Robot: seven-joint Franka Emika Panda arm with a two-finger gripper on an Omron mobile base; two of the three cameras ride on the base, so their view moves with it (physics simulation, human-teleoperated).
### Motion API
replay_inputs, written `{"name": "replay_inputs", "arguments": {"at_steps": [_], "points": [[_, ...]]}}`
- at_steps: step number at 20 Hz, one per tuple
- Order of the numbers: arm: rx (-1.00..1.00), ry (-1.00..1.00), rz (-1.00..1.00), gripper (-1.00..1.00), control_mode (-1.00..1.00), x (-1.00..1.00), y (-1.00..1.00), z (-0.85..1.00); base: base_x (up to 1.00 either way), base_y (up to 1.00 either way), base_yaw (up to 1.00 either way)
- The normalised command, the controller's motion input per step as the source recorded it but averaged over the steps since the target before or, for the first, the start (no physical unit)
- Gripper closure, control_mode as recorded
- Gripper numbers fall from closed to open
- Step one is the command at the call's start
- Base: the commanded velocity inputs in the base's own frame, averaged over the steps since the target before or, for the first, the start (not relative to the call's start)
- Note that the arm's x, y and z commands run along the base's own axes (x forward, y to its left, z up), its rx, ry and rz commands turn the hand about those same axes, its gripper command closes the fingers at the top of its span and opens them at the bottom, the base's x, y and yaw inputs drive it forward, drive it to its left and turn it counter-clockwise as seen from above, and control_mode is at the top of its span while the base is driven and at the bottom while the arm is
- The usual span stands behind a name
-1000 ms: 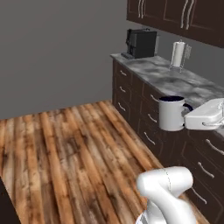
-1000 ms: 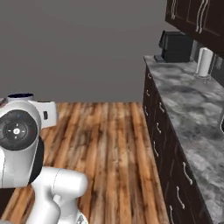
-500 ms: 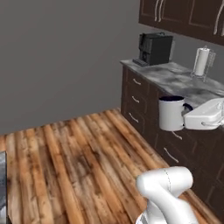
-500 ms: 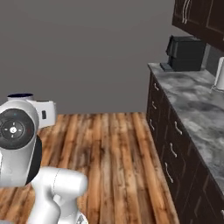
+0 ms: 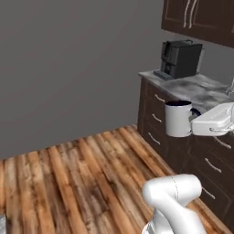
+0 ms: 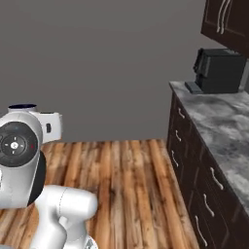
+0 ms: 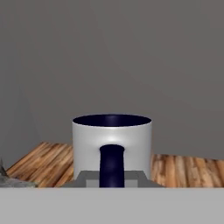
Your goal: There is a tray on the dining counter. Grab the cup, mug, and pitcher and place them on the tray. The pitcher may be placed next to the tray if it cannot fit the tray.
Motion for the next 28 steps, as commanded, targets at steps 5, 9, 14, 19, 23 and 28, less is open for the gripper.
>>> {"name": "replay_inputs", "arguments": {"at_steps": [5,9,14,19,23,28], "points": [[0.0,0.0,0.0,1.0,1.0,0.0,0.0,0.0,1.0,0.27,0.12],[0.0,0.0,0.0,1.0,1.0,0.0,0.0,0.0,1.0,-0.1,0.64],[0.0,0.0,0.0,1.0,1.0,0.0,0.0,0.0,0.46,-0.02,0.97],[0.0,0.0,0.0,1.0,1.0,0.0,0.0,0.0,0.2,0.0,1.0],[0.0,0.0,0.0,1.0,1.0,0.0,0.0,0.0,0.2,0.0,1.0],[0.0,0.0,0.0,1.0,1.0,0.0,0.0,0.0,0.2,0.0,1.0]]}}
